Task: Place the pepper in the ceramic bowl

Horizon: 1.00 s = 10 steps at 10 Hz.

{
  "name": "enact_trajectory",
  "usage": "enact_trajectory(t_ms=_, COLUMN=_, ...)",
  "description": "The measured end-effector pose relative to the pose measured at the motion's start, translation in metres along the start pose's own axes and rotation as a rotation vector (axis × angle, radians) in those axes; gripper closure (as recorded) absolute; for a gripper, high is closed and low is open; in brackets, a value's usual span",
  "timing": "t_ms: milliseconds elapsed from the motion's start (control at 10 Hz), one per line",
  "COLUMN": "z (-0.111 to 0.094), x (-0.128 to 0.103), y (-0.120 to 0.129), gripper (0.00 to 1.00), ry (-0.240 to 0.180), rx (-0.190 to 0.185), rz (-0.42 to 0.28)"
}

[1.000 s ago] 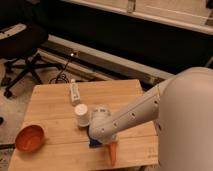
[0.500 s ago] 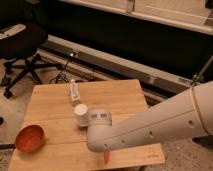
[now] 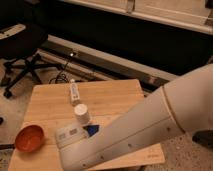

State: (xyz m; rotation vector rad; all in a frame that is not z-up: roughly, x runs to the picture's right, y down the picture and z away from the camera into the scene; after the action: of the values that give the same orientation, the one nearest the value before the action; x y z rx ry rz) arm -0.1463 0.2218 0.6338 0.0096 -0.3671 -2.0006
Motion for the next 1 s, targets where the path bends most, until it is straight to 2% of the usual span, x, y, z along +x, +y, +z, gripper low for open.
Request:
enact_trajectory(t_ms=200, z=0.011, x=0.020, y=-0.033, gripper=1.00, ry=0.036, rx=0.030, rz=-0.085)
enact_trajectory(t_ms=600, z=0.036, x=0.051, y=-0.073, gripper=1.00, ry=0.050, rx=0.036, rz=-0.166)
enact_trajectory(t_ms=800, z=0.045, x=0.065, y=-0.096, gripper=1.00, ry=0.034, rx=0.029, rz=-0.195)
enact_trajectory(t_ms=1000, z=0.050, x=0.074, y=-0.112, gripper=1.00, ry=-0.010, rx=0.003, rz=-0.203)
